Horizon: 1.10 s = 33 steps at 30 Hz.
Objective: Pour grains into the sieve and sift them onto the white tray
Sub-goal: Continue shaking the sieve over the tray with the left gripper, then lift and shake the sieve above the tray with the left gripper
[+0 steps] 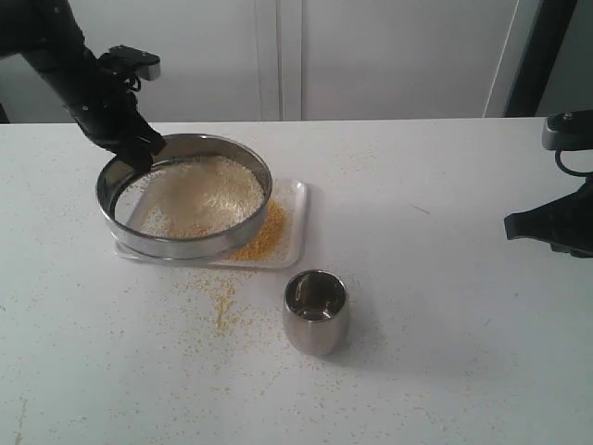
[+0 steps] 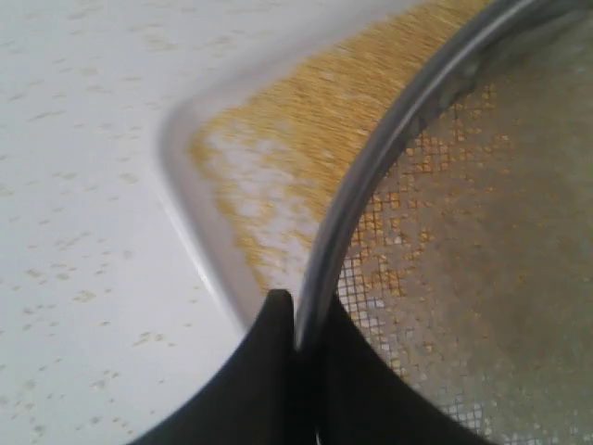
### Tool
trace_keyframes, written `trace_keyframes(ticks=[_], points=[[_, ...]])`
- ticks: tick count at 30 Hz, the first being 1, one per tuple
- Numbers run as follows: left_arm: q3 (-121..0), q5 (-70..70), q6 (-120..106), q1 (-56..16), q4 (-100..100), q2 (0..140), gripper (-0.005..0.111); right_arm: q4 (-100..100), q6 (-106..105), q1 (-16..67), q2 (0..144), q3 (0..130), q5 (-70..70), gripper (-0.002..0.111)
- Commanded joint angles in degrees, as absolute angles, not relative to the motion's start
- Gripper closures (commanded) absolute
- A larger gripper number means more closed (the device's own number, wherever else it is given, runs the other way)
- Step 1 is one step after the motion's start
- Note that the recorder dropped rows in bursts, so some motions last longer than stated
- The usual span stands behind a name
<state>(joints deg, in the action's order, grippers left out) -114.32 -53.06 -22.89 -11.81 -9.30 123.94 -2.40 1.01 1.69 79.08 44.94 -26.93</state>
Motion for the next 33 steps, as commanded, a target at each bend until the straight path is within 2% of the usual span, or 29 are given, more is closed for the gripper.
trace_keyframes(ticks=[1,2,4,5,6,7,8,11,12,13,14,15,16,17,18,19,20,21,24,25,26,28,30,32,33], points=[[-114.67,-49.93,14.33,-10.37,0.89,122.39,0.107,-2.75,1.28,1.37,78.92,45.24,-26.48,0.108],[-114.67,-50.25,13.63,-9.93,-0.31,122.39,0.107,-2.75,1.28,1.37,78.92,45.24,-26.48,0.108],[-114.67,-53.56,-22.04,-10.16,-18.53,121.9,0.107,-2.75,1.28,1.37,78.92,45.24,-26.48,0.108],[-114.67,-54.03,-26.33,-10.28,-19.48,122.02,0.107,-2.75,1.28,1.37,78.92,45.24,-26.48,0.108],[-114.67,-51.59,-17.25,-9.82,-15.32,122.12,0.107,-2.75,1.28,1.37,78.92,45.24,-26.48,0.108],[-114.67,-49.71,6.02,-8.5,-8.17,122.53,0.107,-2.75,1.28,1.37,78.92,45.24,-26.48,0.108],[-114.67,-49.84,10.04,-7.99,-8.21,122.64,0.107,-2.75,1.28,1.37,78.92,45.24,-26.48,0.108],[-114.67,-52.72,-28.78,-11.3,-20.16,122.09,0.107,-2.75,1.28,1.37,78.92,45.24,-26.48,0.108],[-114.67,-50.66,-22.93,-11.42,-15.02,122.09,0.107,-2.75,1.28,1.37,78.92,45.24,-26.48,0.108],[-114.67,-46.72,3.67,-9.91,-1.86,122.09,0.107,-2.75,1.28,1.37,78.92,45.24,-26.48,0.108],[-114.67,-46.94,19.53,-7.91,-0.42,122.09,0.107,-2.75,1.28,1.37,78.92,45.24,-26.48,0.108],[-114.67,-46.35,13.94,-7.65,-4.4,122.09,0.107,-2.75,1.28,1.37,78.92,45.24,-26.48,0.108],[-114.67,-47.36,-11.58,-8.86,-17.24,122.09,0.107,-2.75,1.28,1.37,78.92,45.24,-26.48,0.108],[-114.67,-50.93,-27.63,-9.65,-23.48,122.09,0.107,-2.75,1.28,1.37,78.92,45.24,-26.48,0.108],[-114.67,-53.61,-32.89,-10.42,-21.7,122.3,0.107,-2.75,1.28,1.37,78.92,45.24,-26.48,0.108],[-114.67,-50.4,-21.23,-10.24,-15.67,122.36,0.107,-2.75,1.28,1.37,78.92,45.24,-26.48,0.108],[-114.67,-47.93,7.28,-8.63,-5.43,122.73,0.107,-2.75,1.28,1.37,78.92,45.24,-26.48,0.108],[-114.2,-48.38,16.72,-8.02,-5.3,122.74,0.107,-2.75,1.28,1.37,78.92,45.24,-26.48,0.108],[-113.64,-52.92,-29.59,-10.01,-27.37,122.74,0.107,-2.75,1.28,1.37,78.92,45.24,-26.48,0.108],[-113.64,-56.45,-38.81,-10.6,-28.37,122.74,0.107,-2.75,1.28,1.37,78.92,45.24,-26.48,0.108],[-113.64,-55.17,-35.36,-10.69,-24.46,122.74,0.107,-2.75,1.28,1.37,78.92,45.24,-26.48,0.108],[-113.28,-47.72,-6.82,-9.18,-9.79,122.64,0.107,-2.75,1.28,1.37,78.92,45.24,-26.48,0.108],[-112.68,-47.25,15.56,-7.15,-4.12,122.63,0.107,-2.75,1.28,1.37,78.92,45.24,-26.48,0.108],[-112.11,-46.29,5.01,-7.13,-10.44,122.63,0.107,-2.75,1.28,1.37,78.92,45.24,-26.48,0.108],[-111.99,-47.03,-12.0,-8.17,-17.39,122.38,0.107,-2.75,1.28,1.37,78.92,45.24,-26.48,0.108]])
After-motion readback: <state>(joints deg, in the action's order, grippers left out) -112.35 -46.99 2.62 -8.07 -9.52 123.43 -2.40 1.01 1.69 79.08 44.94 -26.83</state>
